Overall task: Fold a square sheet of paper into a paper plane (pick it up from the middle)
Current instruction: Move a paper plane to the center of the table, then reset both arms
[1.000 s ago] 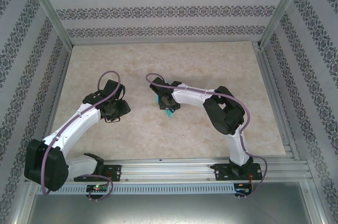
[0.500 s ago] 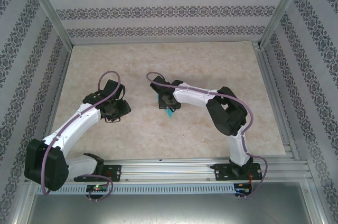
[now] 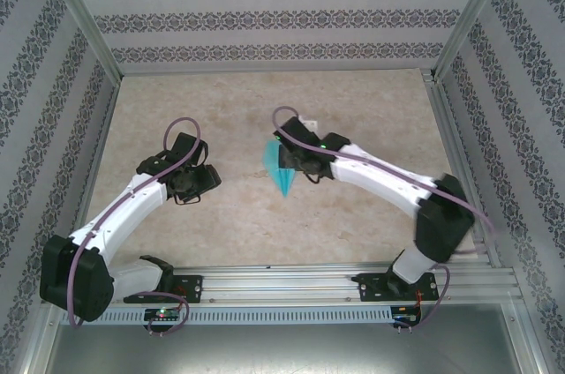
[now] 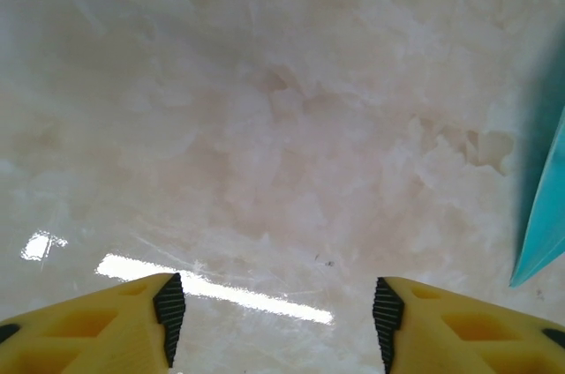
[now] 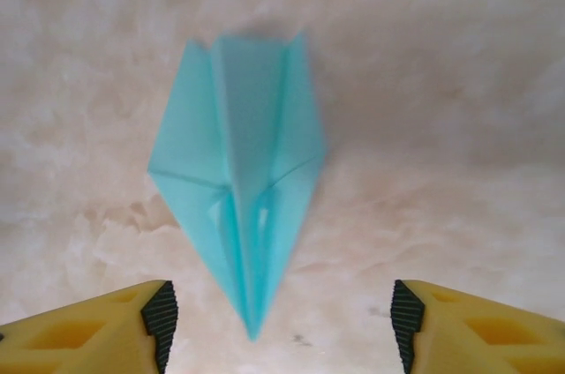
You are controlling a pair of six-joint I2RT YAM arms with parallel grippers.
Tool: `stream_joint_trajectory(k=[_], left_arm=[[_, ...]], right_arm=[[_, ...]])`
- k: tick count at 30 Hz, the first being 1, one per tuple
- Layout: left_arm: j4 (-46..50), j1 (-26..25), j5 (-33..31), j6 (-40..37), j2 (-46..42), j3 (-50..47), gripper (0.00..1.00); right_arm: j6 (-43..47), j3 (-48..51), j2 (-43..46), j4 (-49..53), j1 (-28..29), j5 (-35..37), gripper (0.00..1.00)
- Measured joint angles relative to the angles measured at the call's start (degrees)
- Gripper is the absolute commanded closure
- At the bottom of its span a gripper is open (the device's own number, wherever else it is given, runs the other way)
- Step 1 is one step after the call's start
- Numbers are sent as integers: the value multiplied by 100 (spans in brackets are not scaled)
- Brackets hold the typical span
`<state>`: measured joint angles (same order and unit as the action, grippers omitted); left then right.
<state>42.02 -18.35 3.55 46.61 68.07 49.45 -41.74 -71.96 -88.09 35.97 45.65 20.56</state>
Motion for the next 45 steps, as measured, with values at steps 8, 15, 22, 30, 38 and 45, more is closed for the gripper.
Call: stream_joint_trajectory(k=[8,15,22,30,38,45], left_arm=[[-190,9,-940,-350,-656,-70,0],[-1016,9,-2330,-1115,-695,-415,0],[-2697,42,-3718,-2232,-691,-1250,0],[-4597,393,-4260,-3139,81,-1875,0],[-6085,769,-3797,-3628,791,-2245,0],[-7294,1027,-3237,-4052,1185,-2514,0]], right_arm=[[776,2188,3228,-809,-474,2177,6],[2118,4107,4170,-1937,-2031,2177,4],[2990,4907,3526,-3285,-3204,1182,3],[3539,5075,2105,-5134,-3585,146,3],[3891,4861,1257,-6297,-3729,-876,4],[4140,4787,1185,-6754,-3755,-1499,3]])
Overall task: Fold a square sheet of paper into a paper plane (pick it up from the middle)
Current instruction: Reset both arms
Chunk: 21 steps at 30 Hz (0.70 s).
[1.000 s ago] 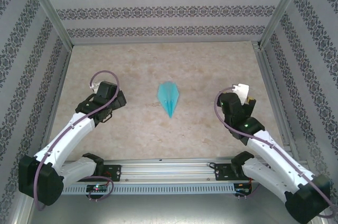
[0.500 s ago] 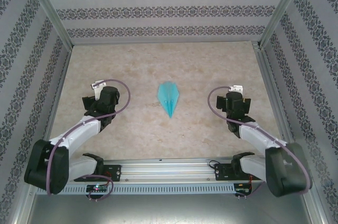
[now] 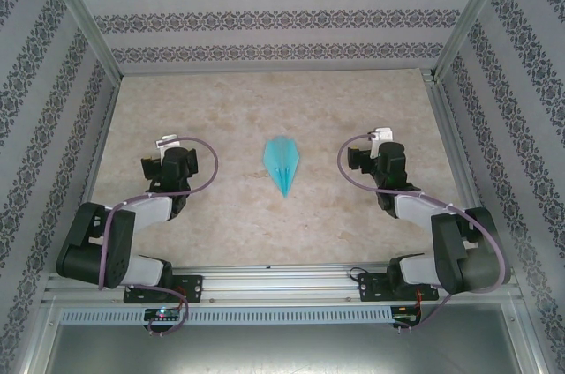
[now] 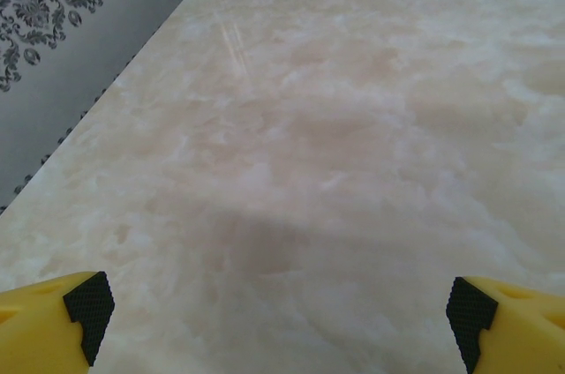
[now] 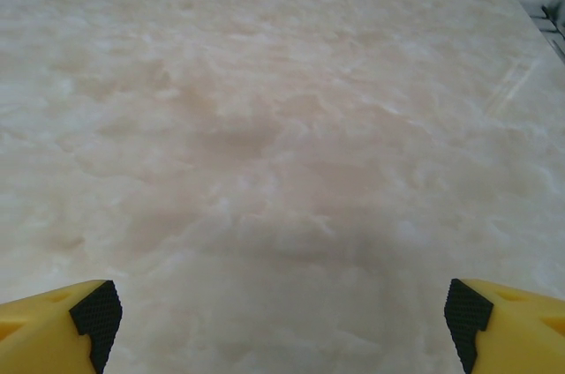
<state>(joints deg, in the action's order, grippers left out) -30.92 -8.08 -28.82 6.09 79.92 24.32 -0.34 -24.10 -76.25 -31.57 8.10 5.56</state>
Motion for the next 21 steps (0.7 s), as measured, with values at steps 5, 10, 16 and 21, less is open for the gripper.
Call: stream_joint_trajectory(k=[5,10,16,21], left_arm=[[-721,260,463,-146,503,-4,0],[-1150,326,1161,-313,651,-94,0],[-1628,599,1696,-332,977,-208,0],[-1668,619,1836,-334,975,-208,0]], right_arm=[[125,341,37,-776,-264,-122,3],[146,706,-968,-2166,-437,-203,2],[20,413,-1123,-1928,-627,-243,2],[-42,284,-1091,-1958,-671,-111,2]])
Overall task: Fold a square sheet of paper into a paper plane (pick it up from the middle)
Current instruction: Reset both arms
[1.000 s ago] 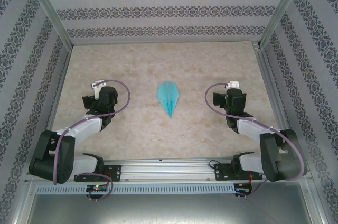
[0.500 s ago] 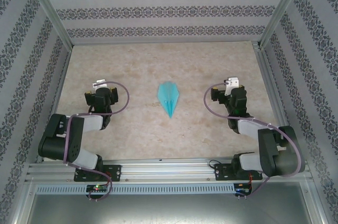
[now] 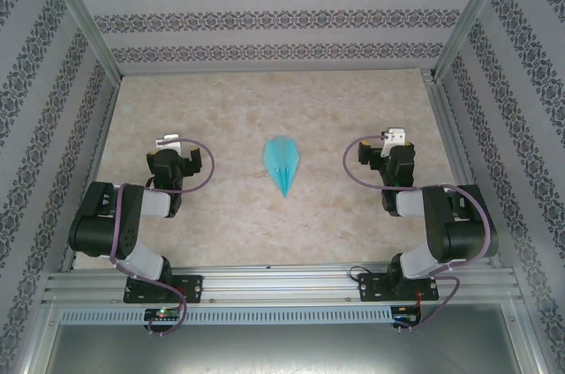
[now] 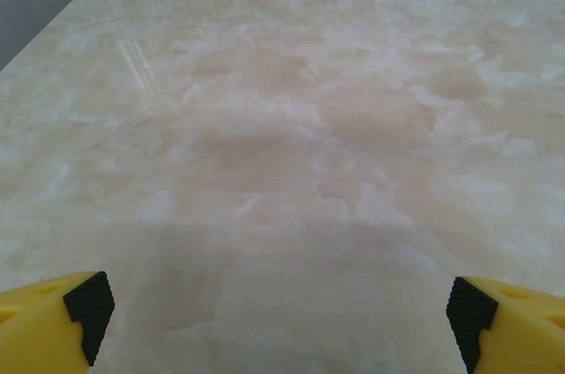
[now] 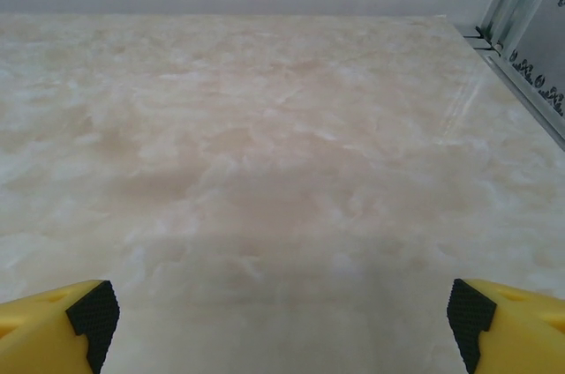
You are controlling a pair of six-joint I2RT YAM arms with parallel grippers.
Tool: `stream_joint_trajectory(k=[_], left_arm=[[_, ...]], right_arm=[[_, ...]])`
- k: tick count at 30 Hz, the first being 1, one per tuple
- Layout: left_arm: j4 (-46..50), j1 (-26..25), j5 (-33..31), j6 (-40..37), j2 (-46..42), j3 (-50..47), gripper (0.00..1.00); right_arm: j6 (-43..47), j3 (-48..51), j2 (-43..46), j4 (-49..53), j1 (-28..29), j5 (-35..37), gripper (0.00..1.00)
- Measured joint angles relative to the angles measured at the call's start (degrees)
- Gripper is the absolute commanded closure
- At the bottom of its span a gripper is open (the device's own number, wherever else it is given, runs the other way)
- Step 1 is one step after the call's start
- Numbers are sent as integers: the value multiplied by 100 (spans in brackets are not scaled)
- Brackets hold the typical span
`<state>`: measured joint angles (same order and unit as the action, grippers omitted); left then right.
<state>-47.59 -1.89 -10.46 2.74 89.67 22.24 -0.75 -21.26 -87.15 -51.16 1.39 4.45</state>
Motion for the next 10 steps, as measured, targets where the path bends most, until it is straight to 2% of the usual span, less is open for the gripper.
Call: stream_joint_trajectory(k=[10], left_arm=[[-2,2,101,0,0,0,0]], right_arm=[[-13,0,0,11,138,173,2]])
